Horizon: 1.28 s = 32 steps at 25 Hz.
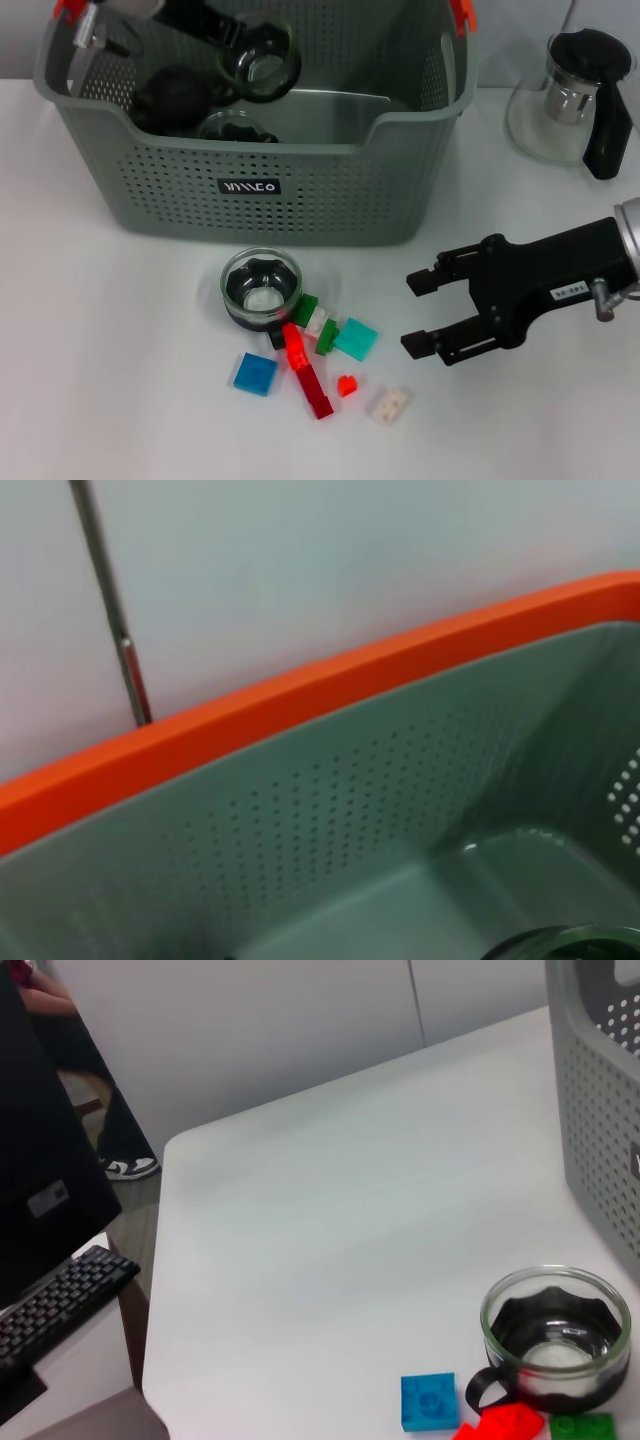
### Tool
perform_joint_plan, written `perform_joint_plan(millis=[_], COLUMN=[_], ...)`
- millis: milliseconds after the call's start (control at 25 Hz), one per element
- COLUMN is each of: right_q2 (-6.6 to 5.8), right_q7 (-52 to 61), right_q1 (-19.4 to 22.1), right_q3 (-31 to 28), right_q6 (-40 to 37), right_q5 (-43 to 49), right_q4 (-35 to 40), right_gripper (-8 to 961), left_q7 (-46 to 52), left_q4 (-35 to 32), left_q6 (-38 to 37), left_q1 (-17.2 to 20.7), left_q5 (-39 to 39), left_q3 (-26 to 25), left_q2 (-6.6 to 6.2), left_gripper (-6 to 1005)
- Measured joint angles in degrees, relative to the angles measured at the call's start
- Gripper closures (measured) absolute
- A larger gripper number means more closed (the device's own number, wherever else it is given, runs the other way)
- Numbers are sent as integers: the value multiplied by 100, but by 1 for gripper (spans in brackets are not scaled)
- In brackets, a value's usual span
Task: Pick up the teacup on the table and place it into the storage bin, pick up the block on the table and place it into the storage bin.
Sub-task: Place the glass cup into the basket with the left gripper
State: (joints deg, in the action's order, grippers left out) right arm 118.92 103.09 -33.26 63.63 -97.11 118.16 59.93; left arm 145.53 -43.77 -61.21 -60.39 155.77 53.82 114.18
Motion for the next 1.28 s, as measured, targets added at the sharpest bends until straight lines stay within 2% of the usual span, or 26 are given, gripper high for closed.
perform_joint_plan(millis=[320,440,960,1200,1280], right_q2=[29,33,54,61,61], right_q7=[45,44,45,48,49], right_q1=[-94,-94,-60,-54,-49], right_q3=[-1,-1,0,0,0], right_q6=[25,51,49,24,16], right_q5=[-3,-4,-4,-4,-4], right_q4=[-105,-112,-113,-114,-114], right_gripper=[131,131,129,129,130], left_q7=[-1,0,-7,-2,-3], left_q4=[103,106,105,105,105], left_q6=[275,283,269,222,219], left_q1=[-8,-48,-52,-51,-48], left_q5=[385,465,472,472,472], left_q3=[143,157,155,155,155], left_q2=[232,280,300,309,310], left_gripper=[954,953,949,882,804])
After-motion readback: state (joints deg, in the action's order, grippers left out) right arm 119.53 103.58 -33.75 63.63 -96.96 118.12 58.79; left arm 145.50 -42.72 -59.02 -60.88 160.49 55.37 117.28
